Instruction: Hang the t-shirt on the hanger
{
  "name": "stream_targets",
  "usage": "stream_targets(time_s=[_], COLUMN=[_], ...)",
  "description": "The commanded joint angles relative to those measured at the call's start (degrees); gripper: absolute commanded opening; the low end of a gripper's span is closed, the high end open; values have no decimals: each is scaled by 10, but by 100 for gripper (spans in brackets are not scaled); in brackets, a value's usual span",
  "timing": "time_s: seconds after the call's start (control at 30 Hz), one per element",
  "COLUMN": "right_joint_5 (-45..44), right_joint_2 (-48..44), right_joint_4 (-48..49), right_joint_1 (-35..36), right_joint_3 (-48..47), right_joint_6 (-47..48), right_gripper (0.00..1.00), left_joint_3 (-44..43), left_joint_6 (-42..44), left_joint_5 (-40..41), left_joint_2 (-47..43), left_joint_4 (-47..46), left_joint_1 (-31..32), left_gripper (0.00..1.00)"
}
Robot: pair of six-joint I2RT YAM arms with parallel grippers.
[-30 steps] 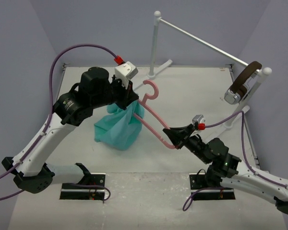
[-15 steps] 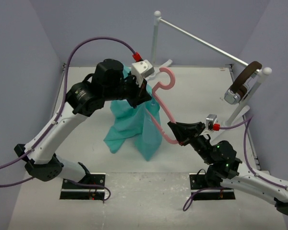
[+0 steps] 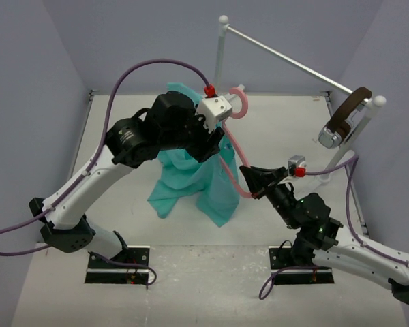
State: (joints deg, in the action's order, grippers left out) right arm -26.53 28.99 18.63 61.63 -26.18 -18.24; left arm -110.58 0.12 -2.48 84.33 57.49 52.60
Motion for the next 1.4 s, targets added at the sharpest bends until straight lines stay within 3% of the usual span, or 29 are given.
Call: stream_targets(time_s=[0.0, 0.1, 0.17, 0.33, 0.5, 0.6, 0.8, 0.93, 1.2, 1.3, 1.37], right_joint_5=[-28, -9, 16, 71, 138, 188, 216, 203, 259, 272, 276], right_joint_2=[-79, -115, -144, -203, -233, -224, -187, -186, -206, -209, -210], right_joint_4=[45, 53, 53, 32, -22, -68, -100, -85, -77, -83, -83], right_joint_1=[-11, -15, -16, -16, -16, -16, -17, -16, -16, -16, -16], right_joint_3=[11, 28, 45, 75, 79, 56, 30, 33, 37, 39, 42], right_joint_6=[20, 37, 61, 95, 111, 129, 157, 170, 222, 233, 240], right_gripper=[0, 0, 0, 0, 0, 0, 0, 0, 0, 0, 0], left_joint_3=[-7, 22, 67, 140, 215, 190, 176, 207, 275, 275, 272], left_joint_6=[8, 34, 96, 296, 489, 530, 524, 485, 445, 448, 445], left_joint_5=[148, 220, 259, 104, 6, -67, -95, -116, -82, -72, -71], left_joint_2=[-81, -125, -149, -176, -202, -174, -149, -155, -171, -174, -178], left_joint_4=[-21, -83, -154, -229, -282, -221, -173, -114, -105, -115, -119], left_joint_1=[1, 0, -4, -7, -7, -7, -6, -5, -5, -5, -5], left_gripper=[100, 100, 100, 100, 100, 100, 100, 84, 77, 50, 21])
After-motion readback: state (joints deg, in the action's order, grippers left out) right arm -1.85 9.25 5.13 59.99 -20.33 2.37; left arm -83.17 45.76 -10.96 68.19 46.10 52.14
